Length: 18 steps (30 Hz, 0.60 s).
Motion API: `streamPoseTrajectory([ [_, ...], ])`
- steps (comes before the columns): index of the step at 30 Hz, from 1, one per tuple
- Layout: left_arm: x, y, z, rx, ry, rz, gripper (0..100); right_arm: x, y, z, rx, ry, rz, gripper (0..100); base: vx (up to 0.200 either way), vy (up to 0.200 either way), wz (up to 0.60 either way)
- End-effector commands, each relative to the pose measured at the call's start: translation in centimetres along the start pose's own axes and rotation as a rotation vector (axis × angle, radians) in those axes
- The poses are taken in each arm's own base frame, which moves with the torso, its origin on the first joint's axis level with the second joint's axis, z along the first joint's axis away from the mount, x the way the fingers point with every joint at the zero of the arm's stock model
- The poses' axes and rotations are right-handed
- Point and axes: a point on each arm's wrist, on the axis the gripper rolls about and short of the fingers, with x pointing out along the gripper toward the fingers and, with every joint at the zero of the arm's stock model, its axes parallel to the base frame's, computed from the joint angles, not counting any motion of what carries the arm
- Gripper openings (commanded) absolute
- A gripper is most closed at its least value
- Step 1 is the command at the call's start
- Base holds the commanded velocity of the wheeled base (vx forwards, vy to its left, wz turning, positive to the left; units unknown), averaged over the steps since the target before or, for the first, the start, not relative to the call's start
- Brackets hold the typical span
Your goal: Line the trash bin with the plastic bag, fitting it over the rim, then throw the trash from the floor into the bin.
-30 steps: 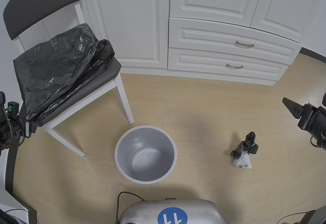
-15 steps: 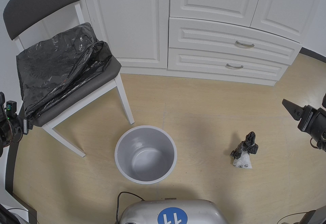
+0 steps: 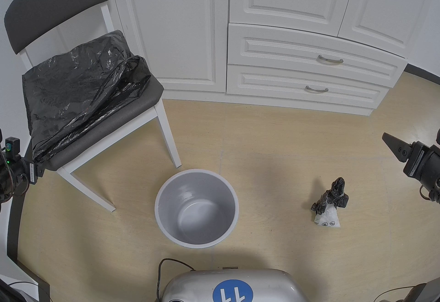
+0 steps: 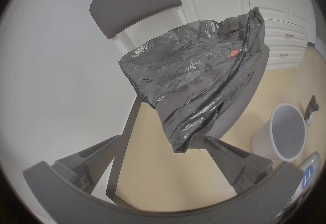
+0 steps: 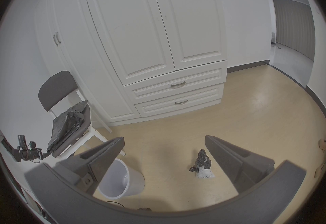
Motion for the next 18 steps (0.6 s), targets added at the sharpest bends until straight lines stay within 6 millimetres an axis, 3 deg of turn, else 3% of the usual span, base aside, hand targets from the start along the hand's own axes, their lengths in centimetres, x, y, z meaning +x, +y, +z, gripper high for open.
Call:
streamPoseTrajectory([
  [1, -0.6, 0.1, 0.3, -0.001, -0.027, 0.007, 100, -0.1, 0.0, 0.1, 0.002, -0.005, 0.003, 100, 0.0, 0.0, 0.0],
  [18, 1.2, 0.8, 0.8, -0.013, -0.019, 0.021, 100, -0.4, -0.1, 0.2, 0.005, -0.012, 0.004, 100, 0.0, 0.0, 0.0],
])
